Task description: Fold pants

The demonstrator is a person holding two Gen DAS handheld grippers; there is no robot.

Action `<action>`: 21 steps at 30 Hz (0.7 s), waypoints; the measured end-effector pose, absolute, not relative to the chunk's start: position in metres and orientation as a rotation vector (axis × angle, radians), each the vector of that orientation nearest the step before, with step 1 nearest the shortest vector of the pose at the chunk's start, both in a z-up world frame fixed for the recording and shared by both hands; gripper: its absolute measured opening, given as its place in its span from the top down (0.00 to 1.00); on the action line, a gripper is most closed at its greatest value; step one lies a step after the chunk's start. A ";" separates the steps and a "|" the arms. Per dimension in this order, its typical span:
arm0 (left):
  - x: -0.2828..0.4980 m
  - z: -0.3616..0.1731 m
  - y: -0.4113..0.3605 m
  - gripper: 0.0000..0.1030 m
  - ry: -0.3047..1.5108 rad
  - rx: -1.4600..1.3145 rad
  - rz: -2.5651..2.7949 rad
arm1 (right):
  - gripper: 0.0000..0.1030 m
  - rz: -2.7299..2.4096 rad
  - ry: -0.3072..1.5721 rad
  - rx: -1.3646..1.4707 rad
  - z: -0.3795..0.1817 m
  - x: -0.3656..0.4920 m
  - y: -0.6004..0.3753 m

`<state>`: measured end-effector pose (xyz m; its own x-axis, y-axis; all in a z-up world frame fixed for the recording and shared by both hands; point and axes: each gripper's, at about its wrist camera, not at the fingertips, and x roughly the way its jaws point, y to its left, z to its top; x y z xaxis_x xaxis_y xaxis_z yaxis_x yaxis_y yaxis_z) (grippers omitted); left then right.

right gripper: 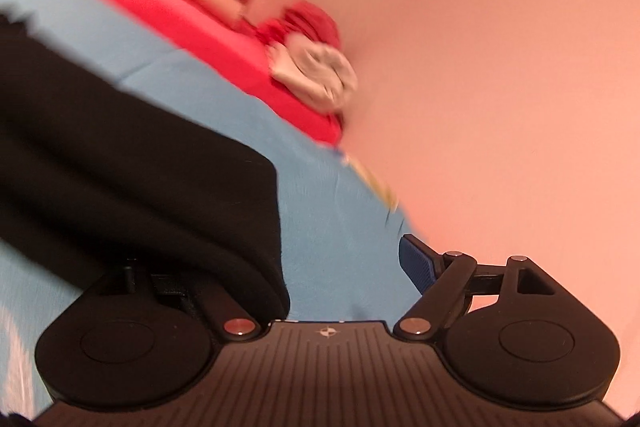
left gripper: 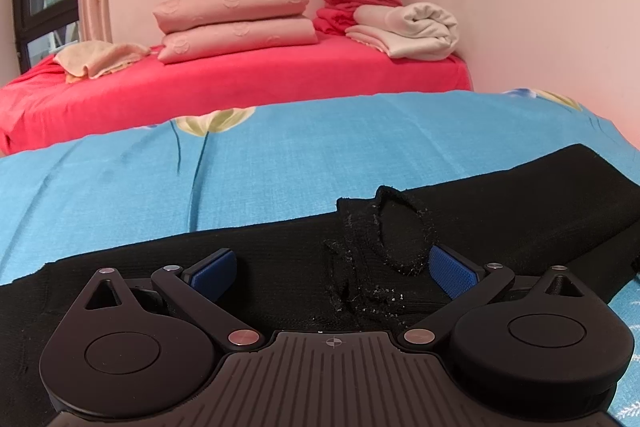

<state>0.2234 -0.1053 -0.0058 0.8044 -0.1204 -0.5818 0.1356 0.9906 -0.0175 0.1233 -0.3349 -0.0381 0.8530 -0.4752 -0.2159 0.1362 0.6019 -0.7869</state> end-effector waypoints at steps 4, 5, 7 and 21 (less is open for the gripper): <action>0.224 -0.006 -0.104 0.00 0.623 0.022 -0.140 | 0.19 -0.200 0.457 -0.932 -0.029 0.072 -0.320; 0.224 -0.006 -0.104 0.00 0.625 0.019 -0.141 | 0.20 -0.125 0.474 -0.886 -0.015 0.056 -0.318; 0.226 -0.006 -0.102 0.00 0.634 0.008 -0.142 | 0.19 -0.016 0.478 -0.710 0.012 0.045 -0.323; 0.171 0.029 -0.032 0.00 0.605 -0.027 -0.082 | 0.40 0.004 0.605 -0.448 0.020 0.138 -0.298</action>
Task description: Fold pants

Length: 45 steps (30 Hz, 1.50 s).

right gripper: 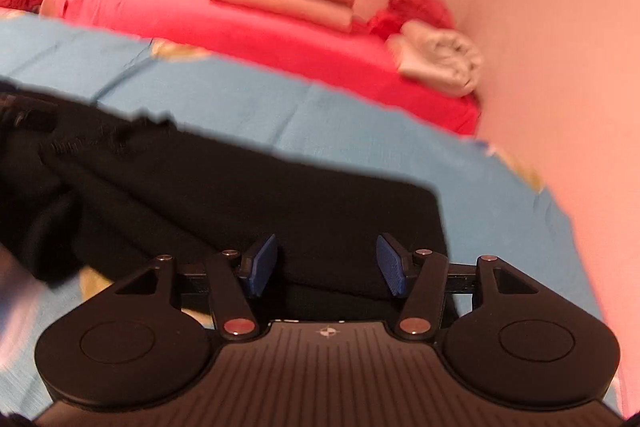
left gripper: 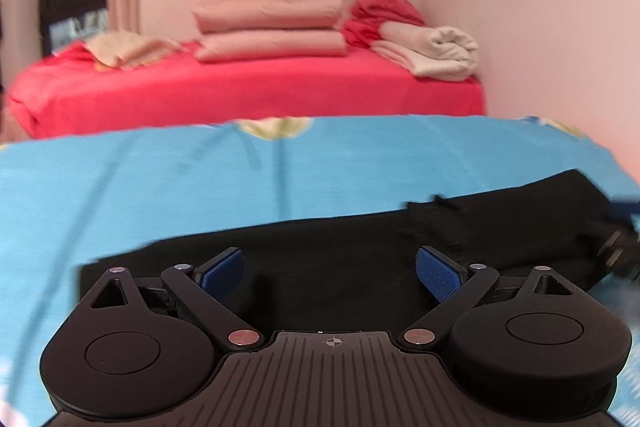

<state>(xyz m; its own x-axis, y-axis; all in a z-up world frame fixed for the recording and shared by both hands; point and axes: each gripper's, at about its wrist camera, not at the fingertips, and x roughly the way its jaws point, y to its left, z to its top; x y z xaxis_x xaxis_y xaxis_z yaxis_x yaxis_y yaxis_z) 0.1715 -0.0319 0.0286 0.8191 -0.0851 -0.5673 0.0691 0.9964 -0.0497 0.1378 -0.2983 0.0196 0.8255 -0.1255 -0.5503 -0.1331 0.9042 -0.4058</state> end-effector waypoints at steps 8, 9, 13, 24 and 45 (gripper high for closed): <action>0.144 0.018 0.038 0.00 0.683 -0.077 0.033 | 0.31 -0.036 0.657 -0.557 0.014 0.142 -0.257; 0.140 0.017 0.048 0.00 0.691 -0.085 0.050 | 0.31 -0.032 0.617 -0.590 0.017 0.136 -0.245; 0.130 0.013 0.085 0.00 0.716 -0.098 0.134 | 0.28 0.115 0.494 -0.728 0.019 0.097 -0.182; 0.094 0.002 0.178 0.00 0.739 -0.280 0.275 | 0.28 0.494 0.380 -1.116 -0.065 0.042 -0.006; 0.098 -0.001 0.179 0.00 0.756 -0.332 0.099 | 0.80 0.551 0.710 -0.478 -0.015 0.163 -0.008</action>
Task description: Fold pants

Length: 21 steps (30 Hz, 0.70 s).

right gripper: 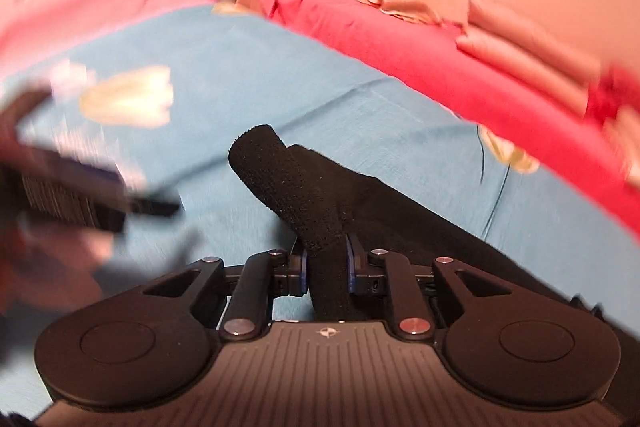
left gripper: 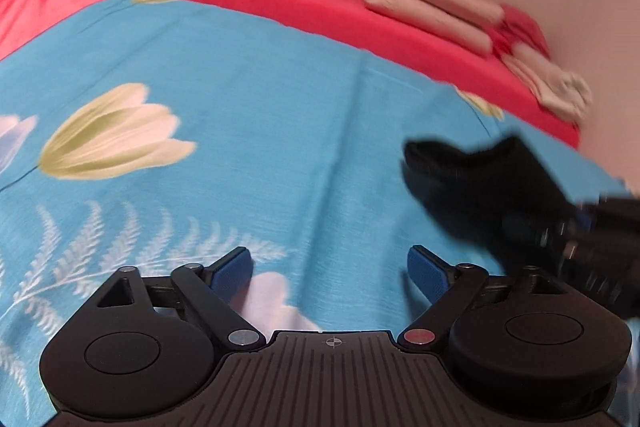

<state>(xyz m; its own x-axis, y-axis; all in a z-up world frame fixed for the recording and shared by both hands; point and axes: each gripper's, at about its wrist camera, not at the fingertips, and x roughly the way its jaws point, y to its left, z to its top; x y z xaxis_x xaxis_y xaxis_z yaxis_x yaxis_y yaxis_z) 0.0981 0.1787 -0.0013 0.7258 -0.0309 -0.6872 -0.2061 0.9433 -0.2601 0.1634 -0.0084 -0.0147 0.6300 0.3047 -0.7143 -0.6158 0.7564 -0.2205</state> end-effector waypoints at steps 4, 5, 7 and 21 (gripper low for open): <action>0.120 0.003 0.142 0.00 0.759 -0.170 0.012 | 0.80 0.585 0.736 -0.322 0.012 0.170 -0.034; 0.129 0.004 0.133 0.00 0.757 -0.152 -0.016 | 0.80 0.598 0.741 -0.288 0.016 0.172 -0.040; 0.146 0.005 0.121 0.00 0.755 -0.173 -0.115 | 0.80 0.612 0.744 -0.235 0.025 0.166 -0.053; 0.234 0.083 -0.020 0.00 0.611 -0.035 -0.400 | 0.80 0.504 0.548 0.073 0.115 0.160 -0.192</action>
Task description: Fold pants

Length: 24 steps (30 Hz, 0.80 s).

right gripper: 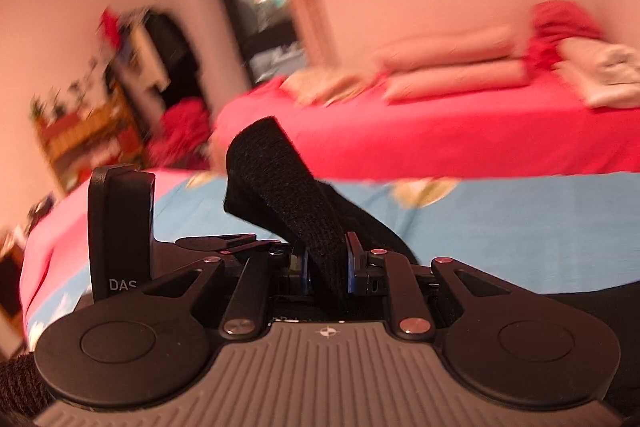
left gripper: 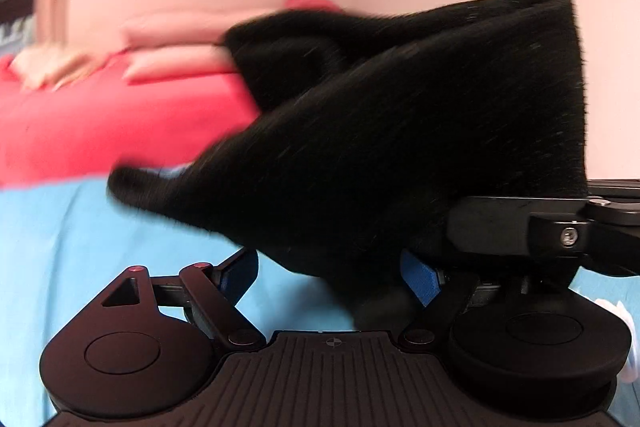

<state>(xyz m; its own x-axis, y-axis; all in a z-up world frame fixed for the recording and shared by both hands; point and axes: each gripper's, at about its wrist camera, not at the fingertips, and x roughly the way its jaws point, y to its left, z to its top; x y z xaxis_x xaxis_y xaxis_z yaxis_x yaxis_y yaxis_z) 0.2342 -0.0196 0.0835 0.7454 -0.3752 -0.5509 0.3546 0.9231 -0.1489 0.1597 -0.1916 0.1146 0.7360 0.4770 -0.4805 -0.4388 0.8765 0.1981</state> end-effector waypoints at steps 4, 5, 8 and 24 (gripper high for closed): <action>0.256 0.084 -0.088 0.00 0.625 0.030 -0.473 | 0.81 0.380 0.501 0.161 0.119 0.157 -0.262; 0.260 0.078 -0.103 0.00 0.640 0.045 -0.486 | 0.81 0.347 0.500 0.186 0.114 0.156 -0.280; 0.273 0.046 -0.135 0.00 0.741 0.063 -0.508 | 0.80 0.237 0.562 0.236 0.079 0.158 -0.333; 0.230 0.031 -0.112 0.00 0.680 0.067 -0.446 | 0.75 0.194 0.703 0.621 0.017 0.195 -0.436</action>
<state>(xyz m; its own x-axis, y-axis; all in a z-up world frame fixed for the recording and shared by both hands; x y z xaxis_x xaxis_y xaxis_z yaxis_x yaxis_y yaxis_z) 0.2304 -0.1117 0.0305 0.6872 -0.3762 -0.6215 0.4192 0.9040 -0.0837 0.1950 -0.4356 0.0174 0.7540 0.3679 -0.5441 0.0360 0.8039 0.5936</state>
